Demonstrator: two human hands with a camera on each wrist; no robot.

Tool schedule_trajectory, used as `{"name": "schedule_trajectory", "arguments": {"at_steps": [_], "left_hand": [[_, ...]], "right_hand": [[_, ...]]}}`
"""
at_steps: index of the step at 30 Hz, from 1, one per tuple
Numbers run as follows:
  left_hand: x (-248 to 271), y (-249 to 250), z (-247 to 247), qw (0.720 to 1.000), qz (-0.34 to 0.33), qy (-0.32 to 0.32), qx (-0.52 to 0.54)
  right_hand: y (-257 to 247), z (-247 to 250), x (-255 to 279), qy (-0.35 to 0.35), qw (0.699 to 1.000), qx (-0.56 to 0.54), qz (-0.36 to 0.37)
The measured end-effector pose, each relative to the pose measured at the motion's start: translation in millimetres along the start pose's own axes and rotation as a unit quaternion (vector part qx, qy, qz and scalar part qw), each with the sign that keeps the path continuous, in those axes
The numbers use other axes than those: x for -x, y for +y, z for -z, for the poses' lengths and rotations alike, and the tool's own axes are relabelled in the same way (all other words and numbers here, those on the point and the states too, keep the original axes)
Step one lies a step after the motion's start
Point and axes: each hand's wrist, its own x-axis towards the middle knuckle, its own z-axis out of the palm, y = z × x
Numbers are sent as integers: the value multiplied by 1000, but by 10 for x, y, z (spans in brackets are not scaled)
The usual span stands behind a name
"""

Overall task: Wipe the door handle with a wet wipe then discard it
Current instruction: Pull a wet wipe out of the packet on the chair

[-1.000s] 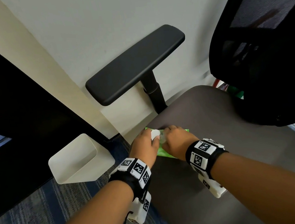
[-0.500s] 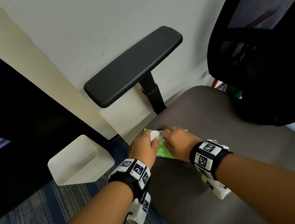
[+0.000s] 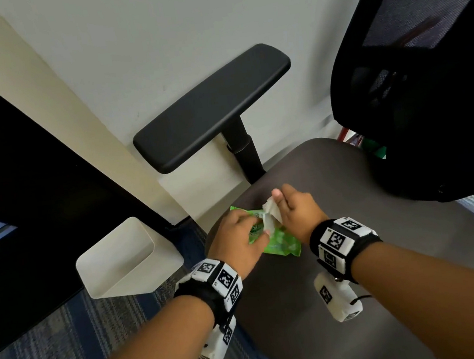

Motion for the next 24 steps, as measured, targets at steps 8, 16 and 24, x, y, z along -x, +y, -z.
{"name": "schedule_trajectory", "arguments": {"at_steps": [8, 16, 24], "left_hand": [[96, 59, -69, 974, -84, -81, -196], [64, 32, -69, 954, -89, -121, -258], [-8, 157, 13, 980, -31, -147, -130]], "right_hand": [[4, 19, -34, 48, 996, -68, -35], [3, 17, -15, 34, 998, -32, -32], [-109, 56, 41, 50, 994, -94, -16]]}}
